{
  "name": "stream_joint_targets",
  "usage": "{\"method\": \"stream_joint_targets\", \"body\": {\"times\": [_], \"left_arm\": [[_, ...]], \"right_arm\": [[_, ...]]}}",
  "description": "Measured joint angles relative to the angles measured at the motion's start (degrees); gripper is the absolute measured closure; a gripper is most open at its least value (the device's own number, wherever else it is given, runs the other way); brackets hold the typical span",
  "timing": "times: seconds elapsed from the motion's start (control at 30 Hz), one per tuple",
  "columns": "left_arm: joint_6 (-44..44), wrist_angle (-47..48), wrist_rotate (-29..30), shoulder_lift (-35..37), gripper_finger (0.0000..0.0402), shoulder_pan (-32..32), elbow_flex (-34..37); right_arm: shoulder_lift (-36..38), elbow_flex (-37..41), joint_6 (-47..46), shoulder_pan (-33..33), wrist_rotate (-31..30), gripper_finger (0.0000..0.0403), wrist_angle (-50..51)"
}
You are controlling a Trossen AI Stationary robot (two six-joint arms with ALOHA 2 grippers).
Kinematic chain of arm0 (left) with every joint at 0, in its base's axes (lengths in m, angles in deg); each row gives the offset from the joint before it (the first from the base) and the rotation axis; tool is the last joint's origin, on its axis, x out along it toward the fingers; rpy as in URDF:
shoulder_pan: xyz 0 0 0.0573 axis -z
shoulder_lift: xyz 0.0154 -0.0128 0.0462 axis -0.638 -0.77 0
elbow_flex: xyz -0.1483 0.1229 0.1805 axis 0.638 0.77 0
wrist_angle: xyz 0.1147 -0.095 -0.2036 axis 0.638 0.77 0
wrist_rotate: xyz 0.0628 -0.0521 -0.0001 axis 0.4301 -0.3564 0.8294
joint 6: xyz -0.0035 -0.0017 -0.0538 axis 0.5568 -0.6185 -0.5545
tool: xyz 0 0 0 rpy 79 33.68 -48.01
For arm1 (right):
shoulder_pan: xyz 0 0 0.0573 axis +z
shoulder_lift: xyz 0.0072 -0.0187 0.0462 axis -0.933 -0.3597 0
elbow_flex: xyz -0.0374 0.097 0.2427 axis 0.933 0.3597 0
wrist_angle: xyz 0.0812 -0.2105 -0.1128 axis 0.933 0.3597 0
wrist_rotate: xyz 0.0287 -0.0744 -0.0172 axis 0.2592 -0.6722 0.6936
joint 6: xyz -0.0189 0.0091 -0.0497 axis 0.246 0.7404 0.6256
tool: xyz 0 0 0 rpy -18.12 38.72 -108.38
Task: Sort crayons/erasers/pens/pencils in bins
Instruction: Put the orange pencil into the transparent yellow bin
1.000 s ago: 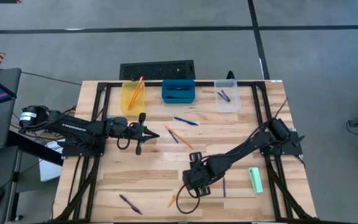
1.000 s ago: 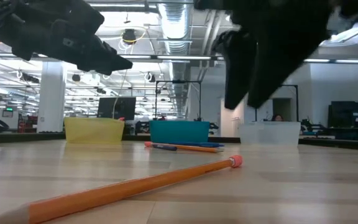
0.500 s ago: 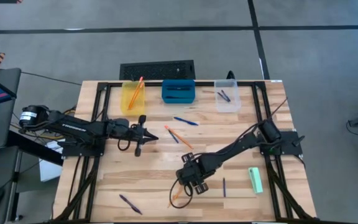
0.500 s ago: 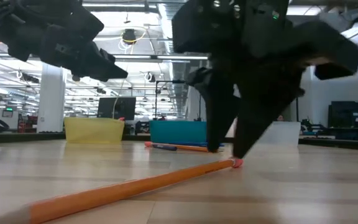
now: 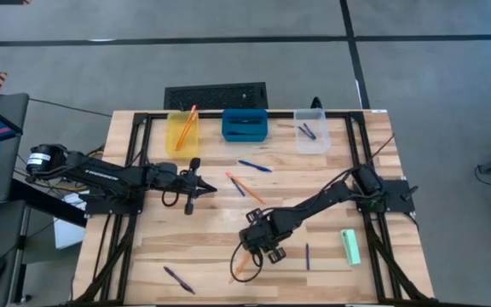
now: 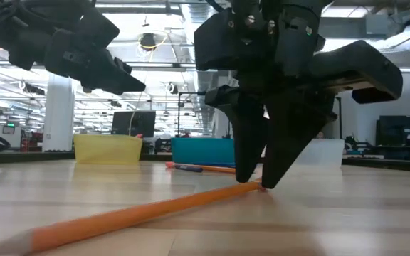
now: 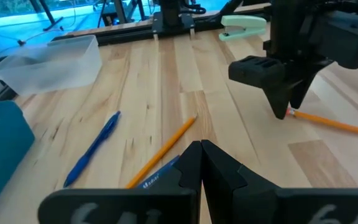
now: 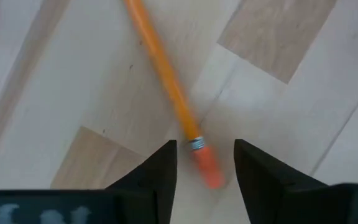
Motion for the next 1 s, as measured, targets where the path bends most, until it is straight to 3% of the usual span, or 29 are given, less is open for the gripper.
{"method": "stream_joint_targets", "body": {"times": [0.3, 0.6, 0.83, 1.0], "left_arm": [[-6.1, 0.0, 0.0, 0.0, 0.0401, 0.0, 0.0], [-17.6, 4.5, -0.7, 0.0, 0.0401, 0.0, 0.0], [-28.0, 4.9, -11.0, 0.0, 0.0401, 0.0, 0.0], [-33.0, 5.7, -15.3, 0.0, 0.0401, 0.0, 0.0]], "right_arm": [[-0.3, 0.1, 0.6, 0.0, 1.1, 0.0280, 0.5], [-2.5, -0.2, 0.6, -0.5, 0.8, 0.0286, 0.6], [-0.1, 0.2, 1.0, -1.1, -2.7, 0.0288, 2.5], [0.5, 0.2, 1.5, -2.1, -4.0, 0.0308, 2.3]]}}
